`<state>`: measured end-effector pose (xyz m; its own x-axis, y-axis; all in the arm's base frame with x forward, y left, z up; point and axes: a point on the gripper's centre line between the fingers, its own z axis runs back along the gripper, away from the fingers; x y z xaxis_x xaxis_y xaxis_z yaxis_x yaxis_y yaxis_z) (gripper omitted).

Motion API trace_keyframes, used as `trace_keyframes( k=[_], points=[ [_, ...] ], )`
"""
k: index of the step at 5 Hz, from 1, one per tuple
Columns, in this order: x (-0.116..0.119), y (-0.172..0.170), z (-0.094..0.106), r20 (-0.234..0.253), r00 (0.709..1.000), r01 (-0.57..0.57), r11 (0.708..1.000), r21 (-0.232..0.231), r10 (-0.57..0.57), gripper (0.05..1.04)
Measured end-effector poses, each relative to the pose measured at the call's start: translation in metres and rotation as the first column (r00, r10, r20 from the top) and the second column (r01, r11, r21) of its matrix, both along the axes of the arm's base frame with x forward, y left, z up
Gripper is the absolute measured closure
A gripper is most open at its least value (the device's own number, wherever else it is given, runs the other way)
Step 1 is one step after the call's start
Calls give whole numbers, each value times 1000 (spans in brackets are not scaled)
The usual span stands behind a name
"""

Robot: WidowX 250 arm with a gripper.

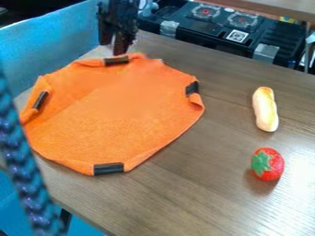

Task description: Unfold the cloth from top right to bottom left

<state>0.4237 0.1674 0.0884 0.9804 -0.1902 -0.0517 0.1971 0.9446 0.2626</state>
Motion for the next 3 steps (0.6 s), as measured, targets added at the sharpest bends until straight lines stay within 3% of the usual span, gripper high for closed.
trace_keyframes(
  k=[1,2,3],
  points=[
    [-3,-3,7,29,1000,1,1000,-7,-1,95],
    [-7,-6,19,63,998,2,998,-63,2,83],
    [-24,-17,11,32,999,6,987,-160,-1,83]
  ],
)
